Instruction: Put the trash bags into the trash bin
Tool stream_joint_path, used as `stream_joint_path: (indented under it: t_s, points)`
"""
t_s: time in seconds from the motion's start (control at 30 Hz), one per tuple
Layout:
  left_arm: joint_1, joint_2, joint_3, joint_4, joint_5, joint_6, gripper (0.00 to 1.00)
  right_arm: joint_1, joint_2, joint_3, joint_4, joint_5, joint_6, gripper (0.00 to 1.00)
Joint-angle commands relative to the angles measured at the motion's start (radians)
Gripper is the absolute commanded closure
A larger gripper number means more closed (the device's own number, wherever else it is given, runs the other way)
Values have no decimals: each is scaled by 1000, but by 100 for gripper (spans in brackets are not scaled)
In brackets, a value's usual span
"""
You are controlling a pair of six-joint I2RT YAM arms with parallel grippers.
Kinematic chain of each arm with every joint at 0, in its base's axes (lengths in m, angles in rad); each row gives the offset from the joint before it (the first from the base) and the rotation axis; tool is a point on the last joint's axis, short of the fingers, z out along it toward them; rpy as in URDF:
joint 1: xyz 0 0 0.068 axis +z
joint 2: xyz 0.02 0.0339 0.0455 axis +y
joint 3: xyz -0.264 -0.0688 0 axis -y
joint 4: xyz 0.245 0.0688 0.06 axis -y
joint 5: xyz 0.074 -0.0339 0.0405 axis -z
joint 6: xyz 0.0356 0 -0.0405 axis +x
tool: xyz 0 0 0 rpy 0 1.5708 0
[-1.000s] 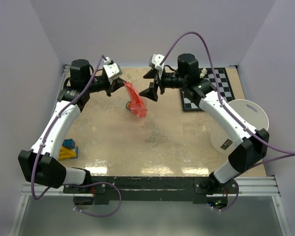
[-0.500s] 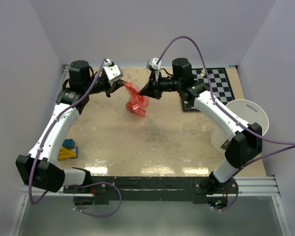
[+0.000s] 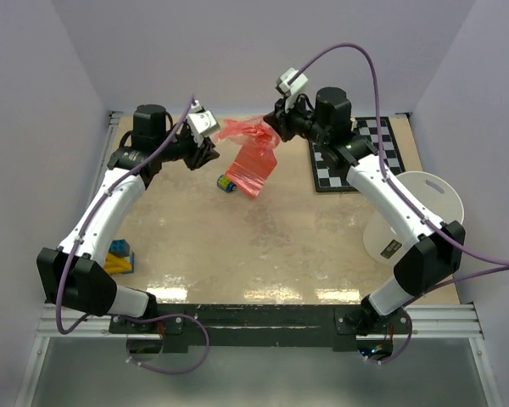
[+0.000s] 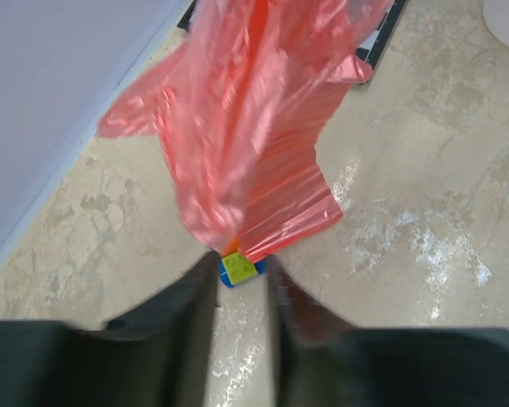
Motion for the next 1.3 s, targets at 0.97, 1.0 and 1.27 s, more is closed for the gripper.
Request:
stream_joint_path:
  t_s: [0.97,1.0,1.27]
  points:
    - [-72,246,5,1069,62,-1163,49,-16,-16,86,115,61,173,100]
    - [-78,250,8,1057,71,-1149,64,-16,-13,84,118,70,174,100]
    - [-26,166,-75,807,-34,-1042,100,-19,-12,92,159,405,161,100]
